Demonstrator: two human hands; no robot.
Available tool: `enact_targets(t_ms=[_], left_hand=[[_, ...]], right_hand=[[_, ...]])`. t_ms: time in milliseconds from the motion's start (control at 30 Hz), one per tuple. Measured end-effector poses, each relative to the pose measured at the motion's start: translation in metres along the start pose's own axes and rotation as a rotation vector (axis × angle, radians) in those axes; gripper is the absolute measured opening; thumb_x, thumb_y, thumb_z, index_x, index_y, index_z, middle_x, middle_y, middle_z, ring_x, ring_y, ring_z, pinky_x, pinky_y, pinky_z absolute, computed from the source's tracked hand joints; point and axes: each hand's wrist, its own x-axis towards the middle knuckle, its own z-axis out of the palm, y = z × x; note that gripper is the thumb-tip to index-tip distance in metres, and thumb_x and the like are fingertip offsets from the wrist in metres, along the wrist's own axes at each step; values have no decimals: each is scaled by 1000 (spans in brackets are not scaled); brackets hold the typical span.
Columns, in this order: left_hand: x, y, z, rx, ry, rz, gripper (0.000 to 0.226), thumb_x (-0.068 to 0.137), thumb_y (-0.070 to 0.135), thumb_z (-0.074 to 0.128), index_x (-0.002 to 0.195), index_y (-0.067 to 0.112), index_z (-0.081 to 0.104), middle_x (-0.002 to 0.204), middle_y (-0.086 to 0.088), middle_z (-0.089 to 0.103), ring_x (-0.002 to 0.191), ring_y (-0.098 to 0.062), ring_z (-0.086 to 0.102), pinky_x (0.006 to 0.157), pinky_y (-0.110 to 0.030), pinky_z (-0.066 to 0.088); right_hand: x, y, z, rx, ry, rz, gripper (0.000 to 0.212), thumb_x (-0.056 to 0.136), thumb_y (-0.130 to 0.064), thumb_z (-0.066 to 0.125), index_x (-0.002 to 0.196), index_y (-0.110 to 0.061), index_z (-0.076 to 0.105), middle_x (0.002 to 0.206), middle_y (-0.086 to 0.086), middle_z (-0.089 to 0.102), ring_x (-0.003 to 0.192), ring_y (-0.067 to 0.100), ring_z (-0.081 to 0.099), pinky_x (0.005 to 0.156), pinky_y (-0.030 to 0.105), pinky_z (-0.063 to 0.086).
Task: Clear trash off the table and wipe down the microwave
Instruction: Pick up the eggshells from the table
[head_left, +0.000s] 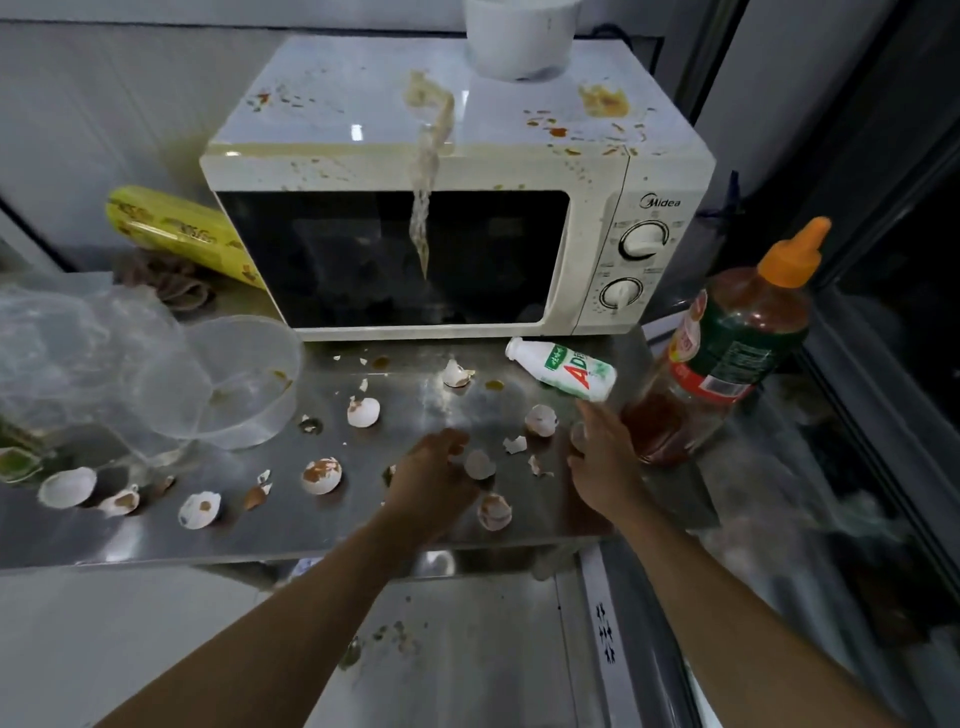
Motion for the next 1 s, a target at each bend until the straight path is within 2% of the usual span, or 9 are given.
enact_targets(t_ms=[67,167,233,367,500,633,800,900,1000], left_hand=[[8,2,7,40,-3,41,57,76,17,73,129,15,51,125,-6,56,109,-20,56,85,-21,39],[18,3,14,112,-18,69,58,75,16,73,129,17,52,126,-5,55,111,-21,55,84,-22,39],[24,3,17,143,-42,66,53,75,16,73,124,17,55,123,-6,56,109,-23,56,85,-28,44],[29,3,18,192,-72,84,34,73,15,74,106,16,64,113,-7,56,99,-24,57,82,-33,48],[31,0,19,189,-50,97,33,72,15,75,105,18,66,111,-4,57,96,-21,57,78,-27,45],[33,-6,18,163,-20,97,32,72,16,77,102,17,68,109,-4,59,95,-20,59,77,-25,45],[33,-11,16,133,-3,114,37,71,14,77,107,17,66,111,-5,60,98,-21,60,82,-26,47],[32,-14,14,111,12,122,44,70,15,79,112,15,65,111,-5,61,98,-19,60,80,-21,44],[30,-16,10,73,11,128,45,67,17,81,110,14,67,107,-6,61,93,-19,61,79,-23,47]], right_hand=[[2,4,2,-12,16,0,65,78,8,60,137,-10,41,142,10,40,127,30,38,102,35,34],[5,7,2,-13,87,-24,33,77,10,58,109,1,60,116,16,59,108,32,51,91,41,42],[7,7,2,-14,121,-39,19,81,9,53,97,3,63,104,17,63,99,32,55,84,45,46],[5,6,3,-18,128,-70,26,87,4,51,109,-2,64,115,14,60,107,28,54,89,37,46],[4,8,5,-122,49,-85,22,89,-4,52,108,-5,62,118,11,53,110,26,50,87,34,45],[2,9,8,-163,28,-75,37,82,-8,65,118,-7,58,126,9,48,116,23,43,93,29,41],[4,4,3,-80,122,-82,23,81,-3,64,104,-1,62,110,13,58,103,27,54,84,31,44],[10,-8,-7,42,205,-130,34,81,-4,66,114,-1,60,108,17,64,100,31,59,85,38,49],[22,-22,-6,119,187,-202,33,79,-8,70,110,-3,62,105,15,66,96,27,60,82,27,43]])
